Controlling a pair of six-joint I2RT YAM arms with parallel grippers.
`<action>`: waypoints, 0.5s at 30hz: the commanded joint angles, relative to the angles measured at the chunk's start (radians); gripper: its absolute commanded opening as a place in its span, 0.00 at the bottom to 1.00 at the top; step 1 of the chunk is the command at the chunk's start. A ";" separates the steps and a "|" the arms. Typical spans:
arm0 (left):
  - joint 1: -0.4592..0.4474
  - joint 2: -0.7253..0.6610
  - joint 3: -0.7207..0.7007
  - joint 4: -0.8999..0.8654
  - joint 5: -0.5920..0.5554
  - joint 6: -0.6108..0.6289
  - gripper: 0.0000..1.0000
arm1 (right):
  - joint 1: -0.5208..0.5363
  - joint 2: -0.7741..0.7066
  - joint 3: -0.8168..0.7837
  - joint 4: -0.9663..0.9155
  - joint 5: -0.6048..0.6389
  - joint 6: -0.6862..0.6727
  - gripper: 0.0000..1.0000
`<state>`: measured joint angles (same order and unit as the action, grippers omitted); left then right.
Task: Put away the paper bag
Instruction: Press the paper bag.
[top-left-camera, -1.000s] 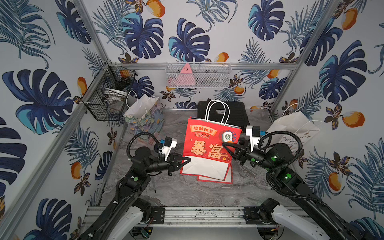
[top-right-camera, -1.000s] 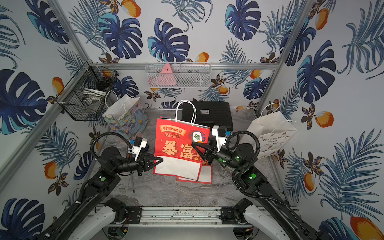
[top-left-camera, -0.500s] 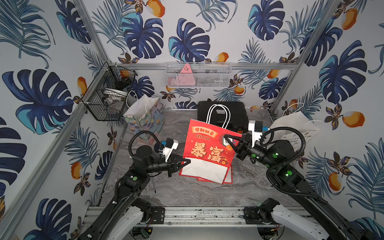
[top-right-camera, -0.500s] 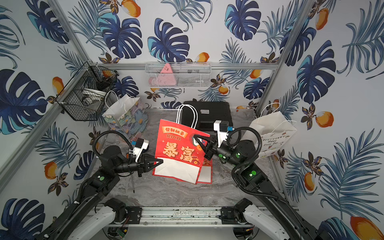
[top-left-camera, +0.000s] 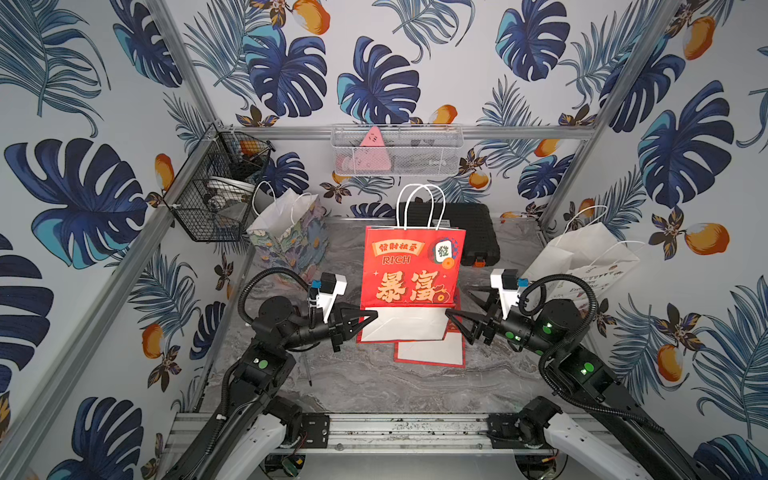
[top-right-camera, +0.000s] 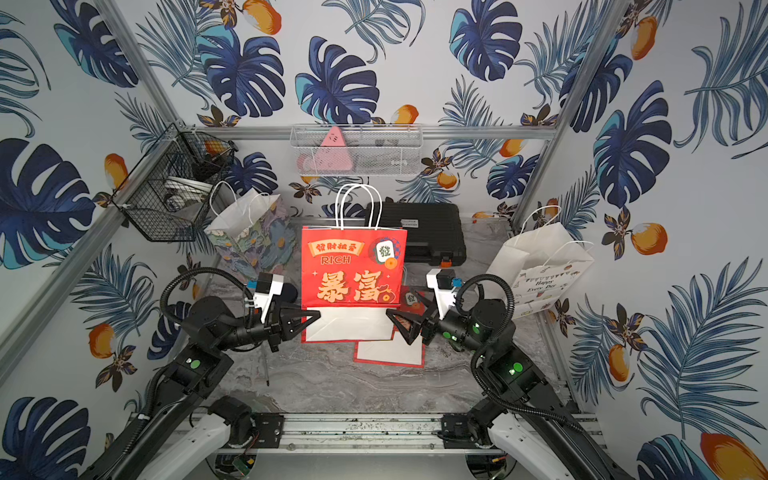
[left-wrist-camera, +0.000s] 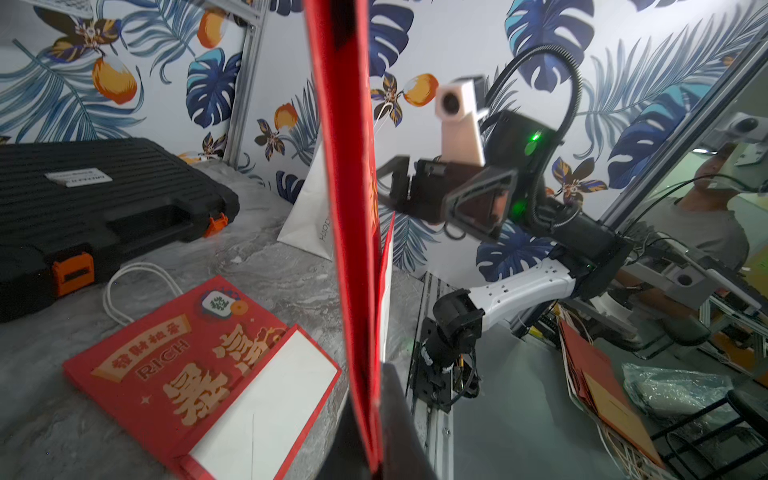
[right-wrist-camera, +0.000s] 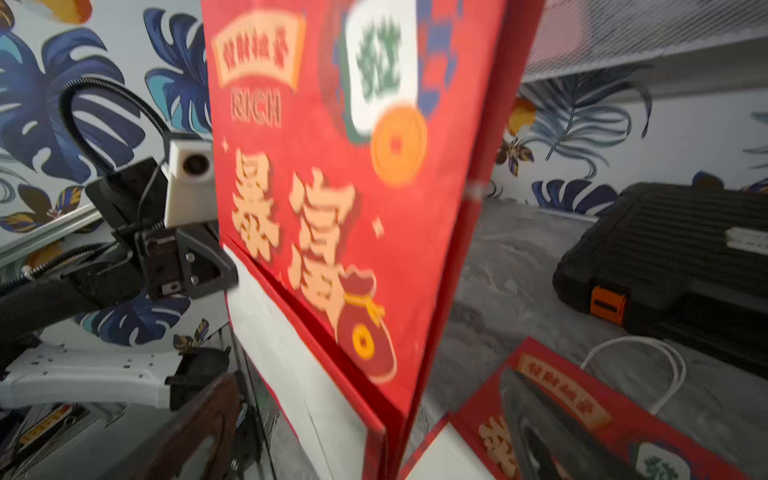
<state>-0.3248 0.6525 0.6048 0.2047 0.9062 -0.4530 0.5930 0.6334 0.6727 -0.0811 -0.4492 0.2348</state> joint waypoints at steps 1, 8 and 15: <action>0.001 0.007 -0.015 0.293 0.021 -0.134 0.00 | 0.002 0.021 -0.010 -0.018 -0.218 -0.009 1.00; 0.001 0.037 -0.023 0.460 0.050 -0.233 0.00 | 0.001 0.119 0.070 0.039 -0.206 -0.018 0.94; 0.001 0.021 -0.032 0.361 0.057 -0.193 0.00 | 0.002 0.136 0.004 0.437 -0.313 0.202 0.62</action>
<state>-0.3248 0.6804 0.5789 0.5480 0.9493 -0.6376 0.5938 0.7578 0.6922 0.1337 -0.7132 0.3233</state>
